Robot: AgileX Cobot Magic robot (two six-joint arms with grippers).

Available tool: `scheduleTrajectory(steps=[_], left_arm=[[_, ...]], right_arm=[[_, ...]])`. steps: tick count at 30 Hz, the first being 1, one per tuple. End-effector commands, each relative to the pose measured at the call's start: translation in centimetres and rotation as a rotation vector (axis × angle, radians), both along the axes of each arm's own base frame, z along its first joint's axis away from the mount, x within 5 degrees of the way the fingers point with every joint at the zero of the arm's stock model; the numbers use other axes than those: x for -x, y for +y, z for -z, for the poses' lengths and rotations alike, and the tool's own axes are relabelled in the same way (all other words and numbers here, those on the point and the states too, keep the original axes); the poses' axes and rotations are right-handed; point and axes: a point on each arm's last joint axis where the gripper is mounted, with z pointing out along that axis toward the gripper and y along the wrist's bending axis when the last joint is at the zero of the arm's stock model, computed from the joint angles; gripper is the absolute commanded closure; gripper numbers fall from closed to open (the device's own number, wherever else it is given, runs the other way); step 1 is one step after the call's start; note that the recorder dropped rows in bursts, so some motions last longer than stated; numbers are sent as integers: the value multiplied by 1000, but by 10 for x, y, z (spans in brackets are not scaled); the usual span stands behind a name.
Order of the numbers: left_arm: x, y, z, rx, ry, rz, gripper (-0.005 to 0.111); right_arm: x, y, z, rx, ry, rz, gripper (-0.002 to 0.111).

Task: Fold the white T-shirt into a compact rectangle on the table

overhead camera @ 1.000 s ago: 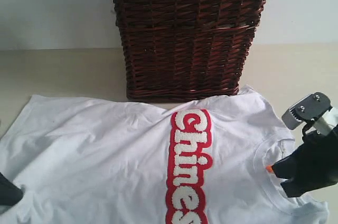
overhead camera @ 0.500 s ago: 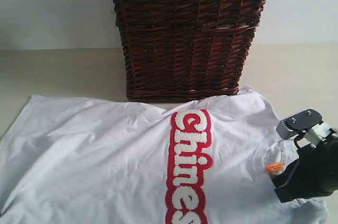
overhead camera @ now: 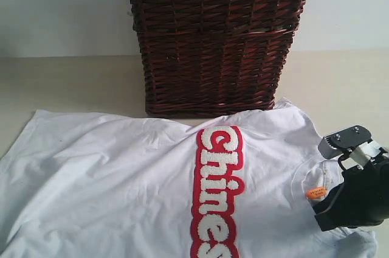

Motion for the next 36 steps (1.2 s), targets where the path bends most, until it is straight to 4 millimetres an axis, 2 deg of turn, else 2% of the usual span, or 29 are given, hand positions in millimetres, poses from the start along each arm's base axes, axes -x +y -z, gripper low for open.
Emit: scheduleTrajectory(steps=[1, 4, 8, 11, 16, 26, 36], left_arm=[[-6, 1, -2, -18, -49, -57, 46], [-9, 3, -5, -47, -100, -62, 46], [-11, 5, -23, -86, -232, -85, 46], [-10, 4, -30, -85, -263, -85, 46], [-14, 1, -26, -37, -246, -144, 46], [-22, -1, -9, 6, -213, -187, 46], [-25, 0, -8, 8, -223, -215, 46]], right_arm=[[3, -9, 12, 113, 9, -10, 108], [3, -9, 12, 113, 9, -10, 108], [2, -10, 12, 124, 5, -6, 108], [0, -15, 13, 168, -10, 18, 108], [-4, -23, 14, 234, -16, 156, 108], [-7, -31, 14, 305, -51, 186, 108], [-9, -36, 13, 356, -75, 216, 108]])
